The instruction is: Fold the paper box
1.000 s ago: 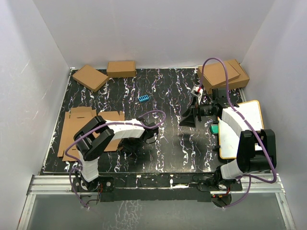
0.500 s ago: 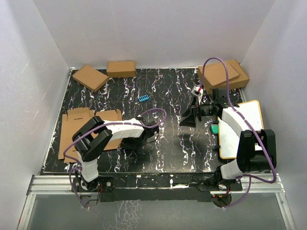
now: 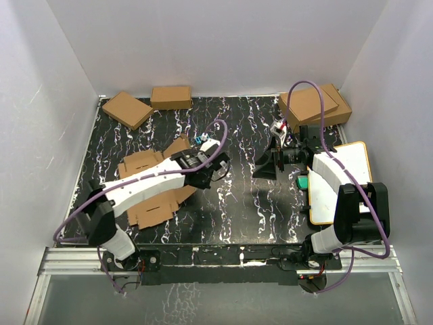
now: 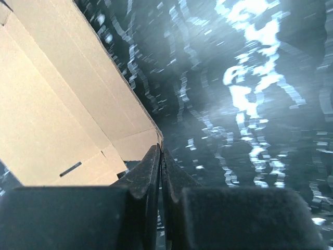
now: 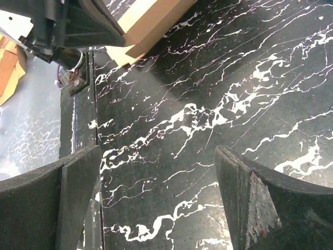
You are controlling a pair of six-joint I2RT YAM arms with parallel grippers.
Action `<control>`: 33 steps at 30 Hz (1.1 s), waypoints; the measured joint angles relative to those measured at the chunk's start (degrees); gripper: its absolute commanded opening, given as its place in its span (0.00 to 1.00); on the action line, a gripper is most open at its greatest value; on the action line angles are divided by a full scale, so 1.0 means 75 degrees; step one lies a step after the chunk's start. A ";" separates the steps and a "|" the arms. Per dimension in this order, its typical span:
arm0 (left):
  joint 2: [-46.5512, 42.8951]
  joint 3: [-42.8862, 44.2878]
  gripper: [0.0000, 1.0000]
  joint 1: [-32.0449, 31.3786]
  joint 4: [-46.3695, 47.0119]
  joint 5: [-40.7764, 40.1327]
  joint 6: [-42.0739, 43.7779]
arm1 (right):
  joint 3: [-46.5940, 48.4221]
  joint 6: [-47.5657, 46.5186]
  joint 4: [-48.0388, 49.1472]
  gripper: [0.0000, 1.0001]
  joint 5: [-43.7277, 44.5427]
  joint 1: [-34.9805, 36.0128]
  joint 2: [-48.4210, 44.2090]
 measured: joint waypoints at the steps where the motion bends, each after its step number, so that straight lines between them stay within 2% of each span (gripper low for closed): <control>1: -0.0204 0.0006 0.00 0.0000 0.0239 0.0163 0.0003 | -0.0029 0.0067 0.0076 0.99 -0.0020 0.0029 0.0000; 7: -0.0662 0.0117 0.00 0.0000 0.1786 0.0921 -0.0137 | -0.0239 0.0309 0.0545 0.99 0.0122 0.0536 -0.0003; 12: -0.0475 0.0644 0.00 0.0000 0.2713 0.0953 -0.0816 | -0.0574 0.0831 0.1402 0.99 0.0743 0.1244 -0.0009; 19: 0.0434 0.1842 0.00 0.0000 0.3054 0.0510 -0.2139 | -0.1110 0.1915 0.2798 0.99 0.1851 0.1486 -0.0219; 24: 0.0959 0.2279 0.00 0.0000 0.3075 0.0469 -0.2769 | -0.1151 0.2428 0.3547 0.99 0.2946 0.1582 -0.0274; 29: 0.1017 0.2323 0.00 0.0000 0.3142 0.0475 -0.3241 | -0.1323 0.2993 0.4223 0.91 0.3541 0.1635 -0.0388; 33: 0.1017 0.2323 0.00 0.0000 0.3343 0.0475 -0.3523 | -0.1396 0.3424 0.4546 0.77 0.4013 0.1644 -0.0388</control>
